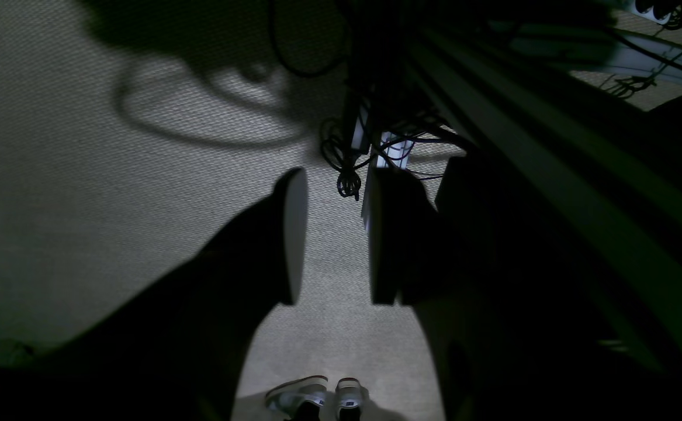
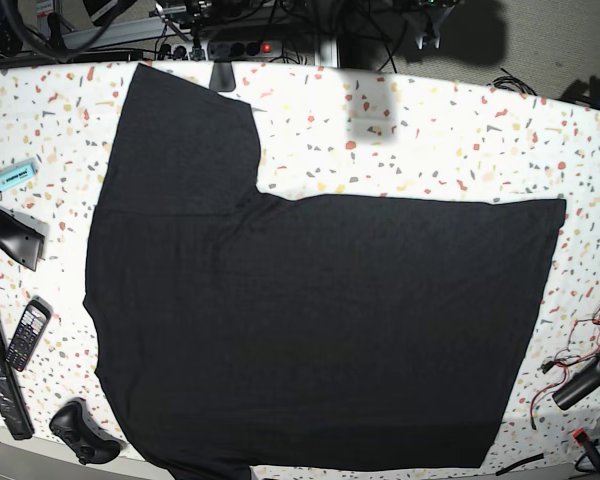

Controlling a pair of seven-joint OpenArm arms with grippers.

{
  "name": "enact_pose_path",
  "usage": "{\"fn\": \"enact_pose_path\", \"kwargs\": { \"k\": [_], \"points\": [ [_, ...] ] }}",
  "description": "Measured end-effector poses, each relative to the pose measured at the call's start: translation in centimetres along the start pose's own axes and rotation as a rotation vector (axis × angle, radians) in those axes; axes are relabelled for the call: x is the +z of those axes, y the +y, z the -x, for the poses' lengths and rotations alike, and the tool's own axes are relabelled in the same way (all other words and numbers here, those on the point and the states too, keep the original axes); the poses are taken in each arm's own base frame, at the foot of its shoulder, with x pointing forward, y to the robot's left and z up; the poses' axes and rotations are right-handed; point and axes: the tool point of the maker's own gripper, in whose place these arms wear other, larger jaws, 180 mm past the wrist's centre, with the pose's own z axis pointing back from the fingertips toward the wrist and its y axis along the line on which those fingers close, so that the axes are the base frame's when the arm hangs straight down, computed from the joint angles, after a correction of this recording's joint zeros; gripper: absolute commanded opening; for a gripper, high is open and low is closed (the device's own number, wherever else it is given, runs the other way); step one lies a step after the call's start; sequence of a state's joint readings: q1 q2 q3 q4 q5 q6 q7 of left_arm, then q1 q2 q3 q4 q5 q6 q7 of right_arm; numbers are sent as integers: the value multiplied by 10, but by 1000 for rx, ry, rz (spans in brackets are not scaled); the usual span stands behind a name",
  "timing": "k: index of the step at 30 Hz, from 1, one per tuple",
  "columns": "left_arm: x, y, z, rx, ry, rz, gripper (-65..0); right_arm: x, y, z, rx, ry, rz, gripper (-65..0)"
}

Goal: Fold the T-shirt properly

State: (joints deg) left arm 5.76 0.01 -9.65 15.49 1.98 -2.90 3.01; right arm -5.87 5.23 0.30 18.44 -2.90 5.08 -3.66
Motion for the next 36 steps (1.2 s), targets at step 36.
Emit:
{"fn": "enact_pose_path", "kwargs": {
  "k": [36],
  "points": [
    [26, 19, 11, -21, -90, -42, -476, 14, -15, 24, 14, -58, -50, -590]
  ]
}}
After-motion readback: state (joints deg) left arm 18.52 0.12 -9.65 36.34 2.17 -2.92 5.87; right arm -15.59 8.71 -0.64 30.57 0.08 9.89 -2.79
